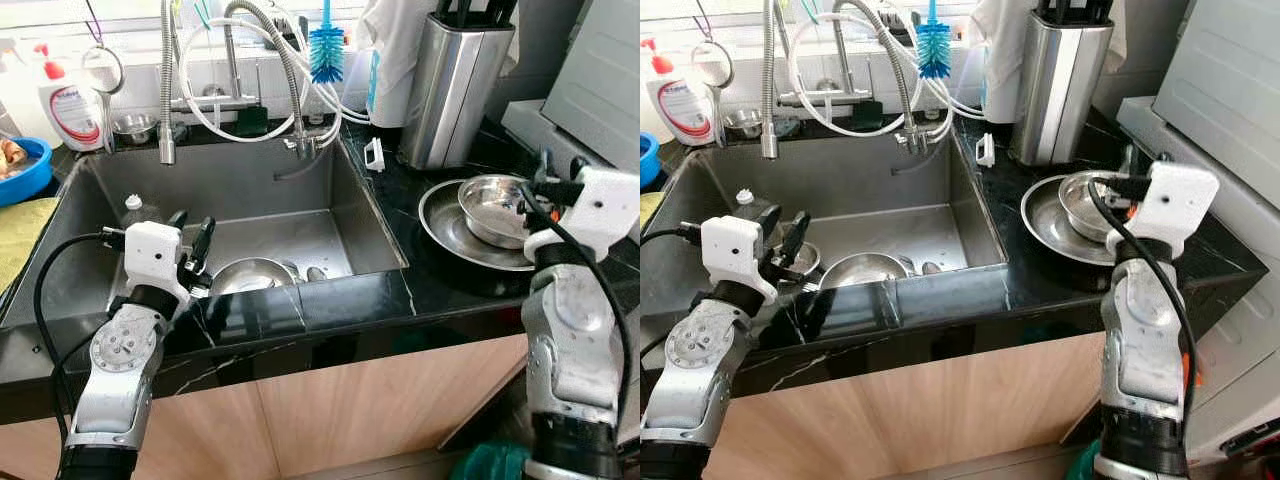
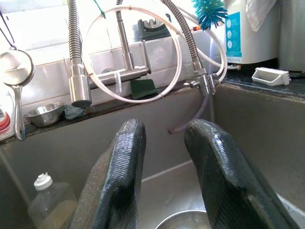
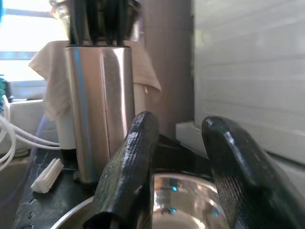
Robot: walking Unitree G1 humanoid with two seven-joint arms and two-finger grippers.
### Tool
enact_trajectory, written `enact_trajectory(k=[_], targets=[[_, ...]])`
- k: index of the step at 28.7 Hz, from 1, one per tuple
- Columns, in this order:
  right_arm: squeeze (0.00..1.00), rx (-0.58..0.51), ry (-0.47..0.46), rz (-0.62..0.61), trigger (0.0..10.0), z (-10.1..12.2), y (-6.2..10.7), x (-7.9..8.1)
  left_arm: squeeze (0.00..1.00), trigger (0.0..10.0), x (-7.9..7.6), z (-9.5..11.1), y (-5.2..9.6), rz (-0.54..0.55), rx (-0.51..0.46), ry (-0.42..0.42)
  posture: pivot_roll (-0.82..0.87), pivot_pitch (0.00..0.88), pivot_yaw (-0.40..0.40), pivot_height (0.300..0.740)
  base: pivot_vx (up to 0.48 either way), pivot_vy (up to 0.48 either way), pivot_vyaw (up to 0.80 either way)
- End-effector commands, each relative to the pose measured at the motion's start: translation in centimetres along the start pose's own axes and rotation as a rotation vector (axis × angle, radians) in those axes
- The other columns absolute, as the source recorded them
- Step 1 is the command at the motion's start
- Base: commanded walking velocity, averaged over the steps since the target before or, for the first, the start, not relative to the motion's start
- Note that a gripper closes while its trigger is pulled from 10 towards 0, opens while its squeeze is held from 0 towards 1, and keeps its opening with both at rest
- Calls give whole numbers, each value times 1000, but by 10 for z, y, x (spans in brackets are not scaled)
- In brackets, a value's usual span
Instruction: Kitchen organization
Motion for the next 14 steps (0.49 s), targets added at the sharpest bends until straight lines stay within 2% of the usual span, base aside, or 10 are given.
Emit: enact_trajectory(k=[1, 2, 5, 6, 7, 8, 14], targets=[[0, 17, -33, -52, 10000, 0, 1, -12, 0, 10000, -2, 0, -1, -10, 6, -21, 46, 0, -19, 740, 0, 0, 0], [0, 65, -109, -90, 10000, -7, 1, -22, 0, 10000, -2, -1, 0, -9, 7, -21, 46, 0, -21, 740, 0, 0, 0], [0, 73, -106, -88, 10000, -7, -1, -28, 0, 10000, -2, -1, -1, -10, 6, -20, 49, 0, -22, 740, 0, 0, 0], [176, 67, -93, -85, 10000, -6, -2, -31, 0, 10000, -3, -1, -1, -9, 4, -20, 50, 0, -24, 740, 0, 0, 0], [176, 65, -90, -85, 10000, -5, -3, -32, 0, 10000, -3, 0, -1, -9, 3, -21, 50, 0, -24, 740, 0, 0, 0], [1000, 66, -89, -87, 10000, -6, -4, -35, 0, 10000, -3, 0, -1, -8, 2, -21, 50, 0, -26, 740, 0, 0, 0], [984, 76, -98, -114, 10000, -4, -8, -53, 0, 10000, -3, -1, 2, -4, 3, -17, 53, 0, -27, 740, 0, 0, 0]])
Point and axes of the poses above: a point about 5 cm out from each wrist's last joint towards the gripper, its own y axis pointing back from the gripper into the wrist, its own z axis along the axis of the wrist's last joint, x = y × z, the point moved 4 cm from there along -y, pointing out of the wrist towards the gripper, and after that the axes turned 13 degrees about y, right-handed, at the moved point
